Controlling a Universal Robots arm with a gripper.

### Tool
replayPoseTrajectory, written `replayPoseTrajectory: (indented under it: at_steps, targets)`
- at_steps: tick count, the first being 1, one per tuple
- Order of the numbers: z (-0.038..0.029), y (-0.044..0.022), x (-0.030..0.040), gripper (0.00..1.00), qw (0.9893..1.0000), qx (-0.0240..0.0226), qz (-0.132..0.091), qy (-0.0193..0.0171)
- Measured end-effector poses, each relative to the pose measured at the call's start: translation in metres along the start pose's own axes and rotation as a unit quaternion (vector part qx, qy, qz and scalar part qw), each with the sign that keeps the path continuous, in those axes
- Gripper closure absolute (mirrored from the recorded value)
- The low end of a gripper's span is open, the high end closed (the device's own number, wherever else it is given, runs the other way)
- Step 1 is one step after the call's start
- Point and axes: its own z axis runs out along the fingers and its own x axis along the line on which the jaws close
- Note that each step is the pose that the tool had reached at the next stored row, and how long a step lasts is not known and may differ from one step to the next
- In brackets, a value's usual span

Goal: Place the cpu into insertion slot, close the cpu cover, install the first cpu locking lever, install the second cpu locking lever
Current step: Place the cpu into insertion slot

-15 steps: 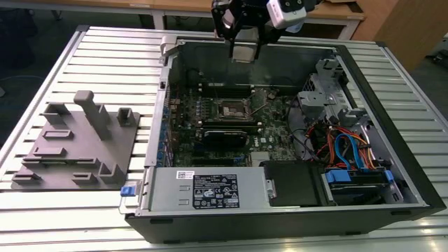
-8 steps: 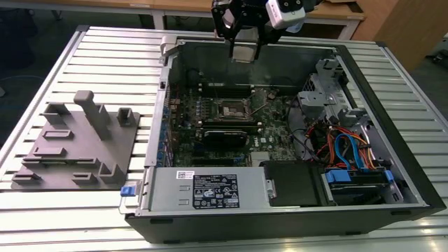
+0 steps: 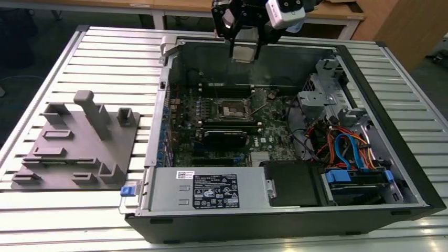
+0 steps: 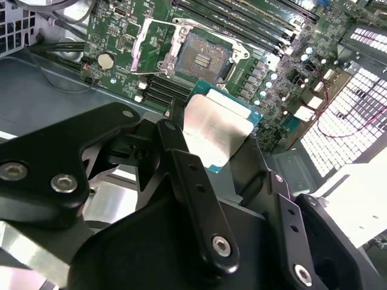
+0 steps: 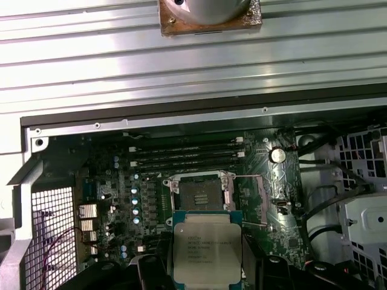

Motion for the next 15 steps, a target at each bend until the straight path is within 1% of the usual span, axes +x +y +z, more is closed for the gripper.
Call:
replayPoseTrajectory:
  at_steps: [4, 6, 8, 9, 15]
  targets:
    - [0.0, 0.0, 0.0, 0.46, 1.0, -0.0002, 0.01, -0.0009]
    - [0.0001, 0.0, 0.0, 0.46, 0.9996, -0.0004, 0.026, -0.0024]
    - [0.0002, 0.0, 0.0, 0.46, 0.999, -0.0007, 0.044, -0.0039]
    - [0.0003, 0.0, 0.0, 0.46, 0.9989, -0.0007, 0.047, -0.0042]
    - [0.0003, 0.0, 0.0, 0.46, 0.9988, -0.0008, 0.048, -0.0043]
